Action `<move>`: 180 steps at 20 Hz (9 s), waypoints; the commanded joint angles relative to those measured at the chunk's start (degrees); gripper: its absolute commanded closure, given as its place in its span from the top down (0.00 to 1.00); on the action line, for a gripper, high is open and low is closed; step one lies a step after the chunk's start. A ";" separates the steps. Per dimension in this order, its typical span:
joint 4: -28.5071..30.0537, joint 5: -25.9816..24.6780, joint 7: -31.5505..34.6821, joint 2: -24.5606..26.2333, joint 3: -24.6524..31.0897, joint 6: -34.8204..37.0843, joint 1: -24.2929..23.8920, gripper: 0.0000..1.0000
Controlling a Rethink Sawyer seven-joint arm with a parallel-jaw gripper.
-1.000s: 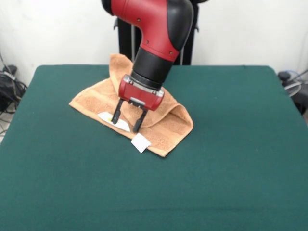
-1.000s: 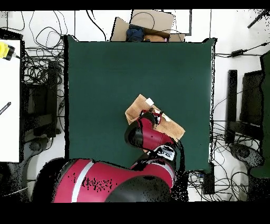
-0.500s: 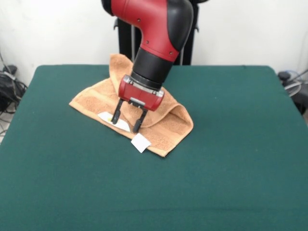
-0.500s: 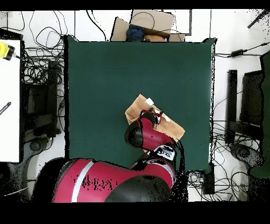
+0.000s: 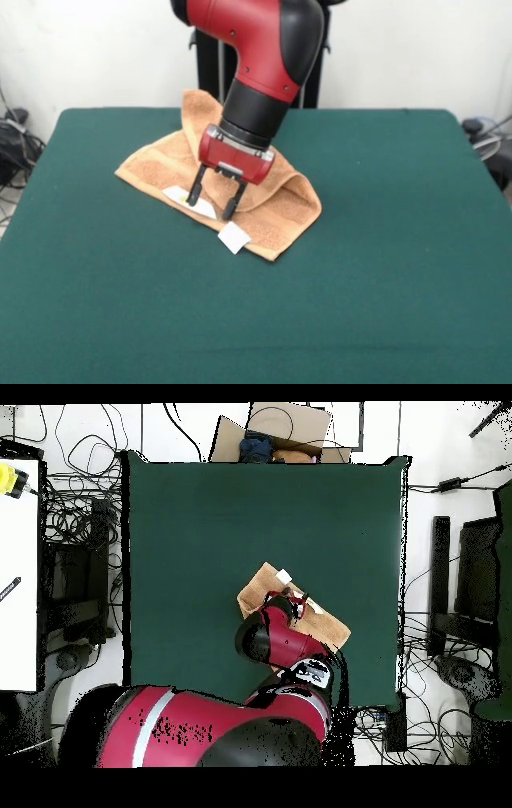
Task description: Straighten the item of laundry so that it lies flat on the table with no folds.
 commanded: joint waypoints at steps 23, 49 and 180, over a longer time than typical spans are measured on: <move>0.88 14.54 17.00 2.84 -3.34 43.16 6.44 1.00; 1.94 17.79 15.23 1.92 1.79 46.06 4.28 1.00; -7.10 0.10 11.49 -11.62 3.04 50.41 1.98 1.00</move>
